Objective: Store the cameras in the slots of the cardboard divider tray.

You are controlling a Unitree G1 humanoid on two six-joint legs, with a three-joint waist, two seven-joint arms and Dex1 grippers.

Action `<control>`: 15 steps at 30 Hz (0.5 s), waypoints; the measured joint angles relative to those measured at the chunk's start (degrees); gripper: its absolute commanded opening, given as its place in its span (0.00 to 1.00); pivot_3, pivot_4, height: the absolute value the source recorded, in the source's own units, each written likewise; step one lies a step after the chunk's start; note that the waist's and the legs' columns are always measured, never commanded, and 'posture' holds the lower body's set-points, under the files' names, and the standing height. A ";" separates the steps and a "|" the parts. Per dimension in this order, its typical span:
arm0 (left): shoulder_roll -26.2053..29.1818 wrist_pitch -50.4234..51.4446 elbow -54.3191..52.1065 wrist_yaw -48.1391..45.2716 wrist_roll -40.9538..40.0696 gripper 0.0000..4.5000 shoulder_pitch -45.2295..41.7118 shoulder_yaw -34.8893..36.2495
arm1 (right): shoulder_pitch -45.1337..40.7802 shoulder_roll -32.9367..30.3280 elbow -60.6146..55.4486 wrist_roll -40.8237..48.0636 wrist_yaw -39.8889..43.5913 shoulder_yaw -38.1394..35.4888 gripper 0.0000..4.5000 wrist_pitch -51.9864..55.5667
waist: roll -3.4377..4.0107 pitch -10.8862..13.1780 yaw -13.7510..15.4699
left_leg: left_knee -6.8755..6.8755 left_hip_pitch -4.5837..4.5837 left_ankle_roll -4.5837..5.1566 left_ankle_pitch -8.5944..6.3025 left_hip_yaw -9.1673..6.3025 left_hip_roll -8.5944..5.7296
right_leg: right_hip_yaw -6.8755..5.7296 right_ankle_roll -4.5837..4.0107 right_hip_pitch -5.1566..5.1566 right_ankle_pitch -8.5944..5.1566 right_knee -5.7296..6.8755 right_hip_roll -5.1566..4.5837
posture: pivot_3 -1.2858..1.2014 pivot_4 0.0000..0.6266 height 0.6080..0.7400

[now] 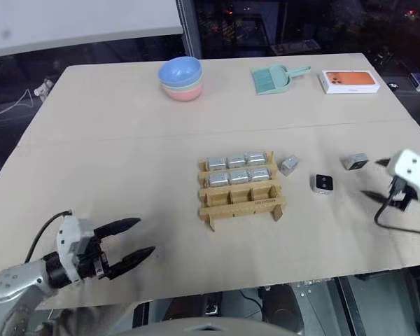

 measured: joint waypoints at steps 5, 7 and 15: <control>4.49 1.93 -2.19 -2.79 -5.16 1.00 -4.91 3.87 | -16.09 -0.04 14.53 -8.77 3.55 10.61 0.98 -6.53 | -0.01 0.14 0.03 | 0.00 -0.14 -0.01 0.01 0.18 -0.04 | 0.04 -0.23 -0.12 0.14 -0.02 0.00 | 0.52 0.24 1.00; 5.67 2.06 -3.02 -3.48 -5.76 1.00 -6.08 5.27 | -21.49 0.10 19.66 -11.78 4.36 13.49 0.98 -9.31 | -0.01 0.17 -0.08 | 0.00 -0.15 -0.01 0.01 0.27 -0.08 | 0.12 -0.22 -0.15 0.14 -0.05 0.00 | 0.52 0.24 1.00; 7.52 1.39 -3.57 -6.52 -5.65 1.00 -6.60 8.63 | -36.68 5.18 35.79 -22.56 5.15 23.33 0.98 -17.79 | -0.15 0.26 -1.07 | 0.00 -0.14 -0.03 0.02 0.38 -0.03 | 0.20 -0.25 -0.19 0.16 -0.05 0.07 | 0.52 0.24 1.00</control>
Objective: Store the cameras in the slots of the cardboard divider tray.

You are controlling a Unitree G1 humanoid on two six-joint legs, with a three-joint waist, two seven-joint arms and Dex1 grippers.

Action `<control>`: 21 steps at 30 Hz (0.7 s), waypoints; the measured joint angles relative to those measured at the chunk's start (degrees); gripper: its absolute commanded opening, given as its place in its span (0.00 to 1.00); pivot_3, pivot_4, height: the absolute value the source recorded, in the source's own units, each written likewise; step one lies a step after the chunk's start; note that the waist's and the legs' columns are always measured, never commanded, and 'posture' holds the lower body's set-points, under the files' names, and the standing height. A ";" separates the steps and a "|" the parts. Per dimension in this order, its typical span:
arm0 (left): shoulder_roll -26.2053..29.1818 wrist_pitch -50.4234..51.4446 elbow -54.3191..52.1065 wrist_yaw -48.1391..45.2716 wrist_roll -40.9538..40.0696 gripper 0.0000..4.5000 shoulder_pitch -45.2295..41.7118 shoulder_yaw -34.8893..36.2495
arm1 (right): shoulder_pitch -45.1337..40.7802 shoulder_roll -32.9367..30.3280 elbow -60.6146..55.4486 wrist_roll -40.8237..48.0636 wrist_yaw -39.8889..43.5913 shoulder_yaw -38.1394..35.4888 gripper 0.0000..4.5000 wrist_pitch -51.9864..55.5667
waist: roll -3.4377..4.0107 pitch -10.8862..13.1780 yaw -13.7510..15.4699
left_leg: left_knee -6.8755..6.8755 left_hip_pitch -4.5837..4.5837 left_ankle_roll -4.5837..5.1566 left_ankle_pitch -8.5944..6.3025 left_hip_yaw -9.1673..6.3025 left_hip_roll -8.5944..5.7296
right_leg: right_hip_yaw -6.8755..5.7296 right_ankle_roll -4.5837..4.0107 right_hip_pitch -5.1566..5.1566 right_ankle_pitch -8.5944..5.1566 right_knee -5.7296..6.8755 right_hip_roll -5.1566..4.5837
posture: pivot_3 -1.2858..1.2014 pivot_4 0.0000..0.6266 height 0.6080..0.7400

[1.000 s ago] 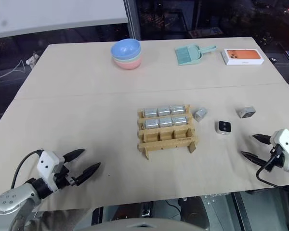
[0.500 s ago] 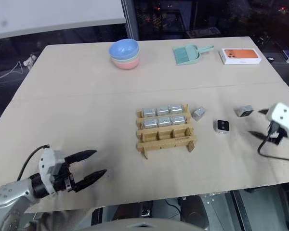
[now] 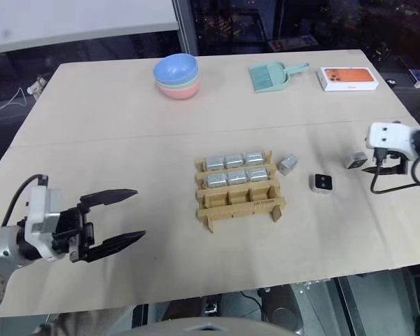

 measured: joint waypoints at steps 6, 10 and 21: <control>0.17 0.00 -0.37 -0.53 0.02 1.00 -0.22 0.72 | -4.20 3.10 6.03 -6.03 -4.75 4.22 0.98 -2.28 | 0.00 0.00 -0.38 | 0.00 0.02 0.00 0.00 0.06 0.01 | 0.08 0.00 0.00 0.01 0.02 -0.01 | 0.52 0.24 1.00; -0.10 0.00 -1.94 -0.28 0.09 1.00 0.50 0.73 | -5.50 3.96 8.14 -8.57 -7.54 5.66 0.98 -3.04 | 0.01 0.00 -0.43 | 0.00 0.01 -0.01 0.00 0.08 0.01 | 0.11 -0.01 -0.05 0.01 0.05 -0.01 | 0.52 0.24 1.00; -0.78 0.16 -3.43 1.53 0.06 1.00 1.36 0.70 | -7.47 3.88 9.20 -9.44 -7.62 6.07 0.15 -4.96 | -0.11 -0.05 -0.57 | 0.00 0.14 -0.01 0.00 0.13 0.03 | 0.17 -0.01 0.03 0.01 0.12 0.02 | 0.52 0.24 1.00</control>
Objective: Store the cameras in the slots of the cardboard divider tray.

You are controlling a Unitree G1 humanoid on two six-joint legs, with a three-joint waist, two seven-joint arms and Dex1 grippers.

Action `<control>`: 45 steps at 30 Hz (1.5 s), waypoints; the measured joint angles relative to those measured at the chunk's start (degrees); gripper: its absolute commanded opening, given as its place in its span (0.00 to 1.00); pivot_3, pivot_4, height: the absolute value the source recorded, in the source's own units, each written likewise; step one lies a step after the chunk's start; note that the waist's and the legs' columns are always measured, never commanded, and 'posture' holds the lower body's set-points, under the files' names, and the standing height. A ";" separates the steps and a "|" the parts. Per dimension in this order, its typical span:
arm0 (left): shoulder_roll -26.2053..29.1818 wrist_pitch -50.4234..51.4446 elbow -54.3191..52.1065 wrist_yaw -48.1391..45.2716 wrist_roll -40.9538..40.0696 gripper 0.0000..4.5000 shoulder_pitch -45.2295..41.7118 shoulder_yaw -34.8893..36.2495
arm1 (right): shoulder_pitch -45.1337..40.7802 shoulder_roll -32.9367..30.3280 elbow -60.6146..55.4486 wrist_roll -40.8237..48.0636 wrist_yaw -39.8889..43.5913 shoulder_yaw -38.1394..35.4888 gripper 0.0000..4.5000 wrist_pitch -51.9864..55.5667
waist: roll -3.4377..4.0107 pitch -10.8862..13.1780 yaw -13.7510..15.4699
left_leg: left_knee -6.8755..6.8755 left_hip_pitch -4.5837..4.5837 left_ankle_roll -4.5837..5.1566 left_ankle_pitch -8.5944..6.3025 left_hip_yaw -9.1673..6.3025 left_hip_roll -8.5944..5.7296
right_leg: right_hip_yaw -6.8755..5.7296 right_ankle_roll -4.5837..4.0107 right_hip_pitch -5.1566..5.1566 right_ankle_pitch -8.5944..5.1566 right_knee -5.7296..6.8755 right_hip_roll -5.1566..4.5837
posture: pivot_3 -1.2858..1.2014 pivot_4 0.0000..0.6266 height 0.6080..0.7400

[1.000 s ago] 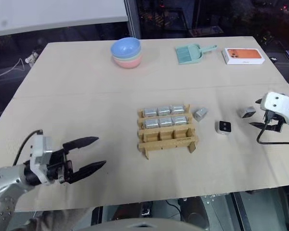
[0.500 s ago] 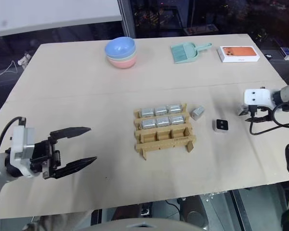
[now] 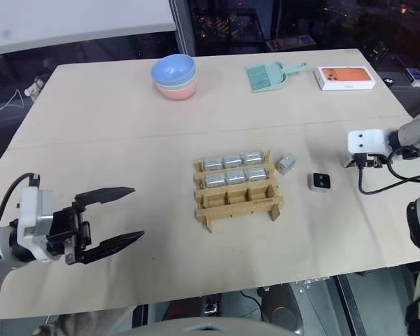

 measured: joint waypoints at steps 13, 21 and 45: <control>0.04 0.85 0.10 0.17 0.23 1.00 -1.64 -0.18 | -2.82 4.65 -3.24 7.72 13.17 -4.11 0.14 0.83 | 0.07 0.07 -0.53 | 0.00 0.05 0.00 0.00 0.07 0.07 | 0.17 -0.02 -0.05 0.04 0.08 0.15 | 0.52 0.24 1.00; 0.43 0.82 2.95 -0.17 2.03 1.00 -4.74 -1.20 | -1.20 11.68 -36.69 21.24 21.52 -8.35 0.14 25.78 | 0.12 0.10 0.15 | 0.00 -0.10 -0.02 0.00 -0.06 0.29 | -0.02 0.03 -0.17 0.15 0.10 0.15 | 0.52 0.24 1.00; 1.22 1.11 5.88 -0.08 3.97 1.00 -11.29 -3.86 | 22.80 20.10 -88.21 38.30 3.83 -0.38 0.14 65.62 | 0.07 0.07 1.67 | 0.48 -0.70 -0.05 0.00 -1.10 -0.06 | -0.85 -0.01 -0.18 0.13 0.07 -0.09 | 0.52 0.24 1.00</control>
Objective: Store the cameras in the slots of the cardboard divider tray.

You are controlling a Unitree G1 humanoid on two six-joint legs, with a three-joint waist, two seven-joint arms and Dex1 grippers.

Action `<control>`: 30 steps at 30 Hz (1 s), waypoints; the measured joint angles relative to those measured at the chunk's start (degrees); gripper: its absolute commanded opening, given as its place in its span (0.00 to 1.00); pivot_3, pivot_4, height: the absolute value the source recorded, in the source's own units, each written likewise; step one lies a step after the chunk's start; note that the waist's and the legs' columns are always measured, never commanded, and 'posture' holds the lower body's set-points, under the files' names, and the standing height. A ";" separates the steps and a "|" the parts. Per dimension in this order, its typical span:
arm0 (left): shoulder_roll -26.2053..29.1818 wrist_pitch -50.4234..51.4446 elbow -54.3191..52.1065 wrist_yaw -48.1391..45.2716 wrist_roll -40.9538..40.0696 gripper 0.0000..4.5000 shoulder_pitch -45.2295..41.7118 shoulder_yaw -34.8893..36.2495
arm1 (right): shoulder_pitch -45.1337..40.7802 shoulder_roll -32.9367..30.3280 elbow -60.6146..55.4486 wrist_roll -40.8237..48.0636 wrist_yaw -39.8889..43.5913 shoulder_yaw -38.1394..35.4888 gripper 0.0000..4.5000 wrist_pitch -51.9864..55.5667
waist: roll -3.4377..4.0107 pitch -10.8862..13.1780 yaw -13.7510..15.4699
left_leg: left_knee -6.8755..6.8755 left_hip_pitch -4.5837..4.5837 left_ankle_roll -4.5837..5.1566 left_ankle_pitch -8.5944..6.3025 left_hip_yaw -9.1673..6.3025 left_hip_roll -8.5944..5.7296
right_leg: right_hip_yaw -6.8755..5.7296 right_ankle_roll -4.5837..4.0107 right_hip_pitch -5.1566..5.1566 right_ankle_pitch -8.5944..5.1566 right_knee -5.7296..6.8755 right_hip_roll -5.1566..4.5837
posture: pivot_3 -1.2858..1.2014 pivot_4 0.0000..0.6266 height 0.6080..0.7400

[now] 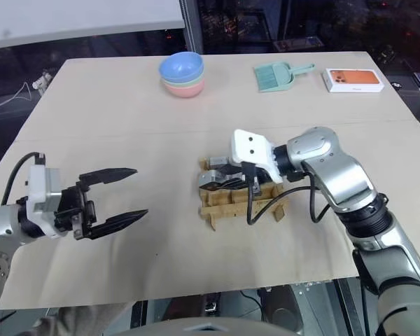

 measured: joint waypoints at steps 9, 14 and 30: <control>0.58 1.10 -0.01 0.25 0.37 1.00 -0.79 -0.58 | 0.74 -2.28 3.27 -5.83 1.71 5.64 0.14 -8.14 | -0.03 -0.01 0.02 | 0.02 -0.02 0.00 0.00 -0.05 0.01 | -0.04 0.00 0.01 -0.01 -0.01 0.01 | 0.52 0.24 1.00; 0.67 1.77 -0.09 0.47 0.37 1.00 -1.44 -1.25 | -1.28 -3.91 2.85 -7.09 4.27 8.09 0.14 -6.46 | -0.04 -0.02 0.05 | 0.03 -0.03 0.00 0.00 -0.09 0.03 | -0.07 -0.01 0.02 -0.02 -0.01 0.00 | 0.52 0.24 1.00; 0.66 2.32 -0.20 1.37 0.37 1.00 -2.36 -2.15 | -7.57 -1.25 1.53 -11.07 3.61 14.47 0.36 8.13 | -0.04 -0.02 0.05 | 0.05 -0.05 -0.02 0.02 -0.12 0.03 | -0.11 -0.06 0.01 -0.04 0.00 -0.03 | 0.52 0.24 1.00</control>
